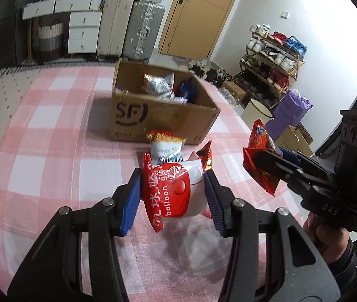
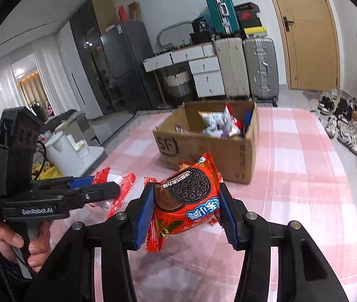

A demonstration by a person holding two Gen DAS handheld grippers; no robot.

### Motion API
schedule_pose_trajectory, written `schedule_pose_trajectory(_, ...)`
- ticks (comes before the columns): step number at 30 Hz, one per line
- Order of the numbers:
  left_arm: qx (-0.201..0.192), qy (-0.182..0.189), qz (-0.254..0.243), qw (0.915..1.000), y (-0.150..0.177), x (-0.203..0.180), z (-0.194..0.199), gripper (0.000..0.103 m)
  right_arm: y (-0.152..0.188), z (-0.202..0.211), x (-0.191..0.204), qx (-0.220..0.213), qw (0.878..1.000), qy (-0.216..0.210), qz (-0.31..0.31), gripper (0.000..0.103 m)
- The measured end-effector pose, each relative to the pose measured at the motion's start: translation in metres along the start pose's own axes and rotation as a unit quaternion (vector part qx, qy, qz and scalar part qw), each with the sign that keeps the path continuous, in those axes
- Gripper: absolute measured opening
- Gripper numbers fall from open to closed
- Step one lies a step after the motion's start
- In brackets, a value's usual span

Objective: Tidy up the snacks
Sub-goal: 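Grasp the red Oreo pack with the right gripper while the left gripper holds the glue pack, then carry both packs over the box and open both grippers to drop them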

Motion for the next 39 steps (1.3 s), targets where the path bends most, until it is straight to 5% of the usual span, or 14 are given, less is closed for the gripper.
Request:
schedule_pose_trajectory(18, -0.038, -0.010, -0.065, 0.9971, -0.060, -0.041, 0.040, 0.046, -0.059, 0.020, 0.008, -0.044, 0.999, -0.008, 0.010, 0.049)
schedule_pose_trajectory(39, -0.053, -0.030, -0.053, 0.9967, -0.161, -0.035, 0.002, 0.046, -0.164, -0.010, -0.023, -0.070, 0.996, 0.020, 0.043, 0.049)
Point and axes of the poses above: each gripper's, at about its wrist camera, not at the fingertips, and z roughly against the way its jaws point, x to its left, y to its underside, the point moved 10 cm from there along -z, roughly the way its jaws point, and after that the axes turned 8 degrees about x, right-handed, at the moved point
